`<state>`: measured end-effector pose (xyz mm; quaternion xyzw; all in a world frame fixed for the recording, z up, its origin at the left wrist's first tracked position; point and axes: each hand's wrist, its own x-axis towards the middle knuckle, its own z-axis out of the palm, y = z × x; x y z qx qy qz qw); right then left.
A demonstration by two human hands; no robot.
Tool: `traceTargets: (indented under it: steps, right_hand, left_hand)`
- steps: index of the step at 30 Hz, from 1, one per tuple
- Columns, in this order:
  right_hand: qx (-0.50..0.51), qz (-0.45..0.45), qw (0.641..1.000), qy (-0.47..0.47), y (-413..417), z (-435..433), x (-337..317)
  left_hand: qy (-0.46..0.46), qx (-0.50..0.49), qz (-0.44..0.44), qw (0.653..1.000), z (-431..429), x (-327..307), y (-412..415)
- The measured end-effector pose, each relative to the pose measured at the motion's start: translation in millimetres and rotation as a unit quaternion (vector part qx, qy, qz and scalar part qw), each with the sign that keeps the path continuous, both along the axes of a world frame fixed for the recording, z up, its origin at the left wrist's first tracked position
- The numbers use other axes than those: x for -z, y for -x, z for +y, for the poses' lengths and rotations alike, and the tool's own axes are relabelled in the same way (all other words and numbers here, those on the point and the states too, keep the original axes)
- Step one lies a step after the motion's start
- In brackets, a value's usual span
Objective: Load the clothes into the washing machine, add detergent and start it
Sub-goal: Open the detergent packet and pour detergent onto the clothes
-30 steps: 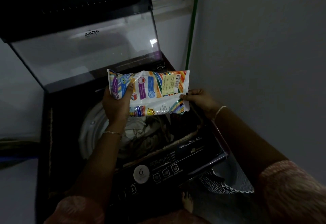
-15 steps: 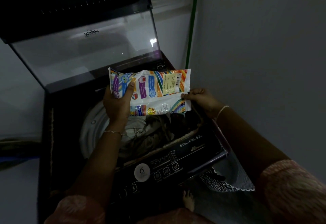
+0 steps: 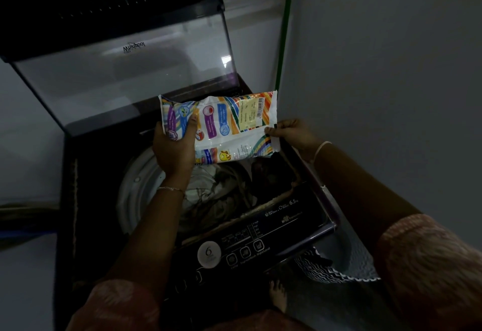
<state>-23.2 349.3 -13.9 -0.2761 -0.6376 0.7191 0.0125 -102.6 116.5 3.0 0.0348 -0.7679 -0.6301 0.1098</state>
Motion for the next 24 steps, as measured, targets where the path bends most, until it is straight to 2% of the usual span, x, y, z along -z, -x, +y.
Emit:
traceTargets:
  steps: [24]
  right_hand:
    - [-0.062,-0.042,0.997,-0.033,-14,5,-21]
  left_hand:
    - [0.023,0.012,0.035,0.999,0,-7,-5]
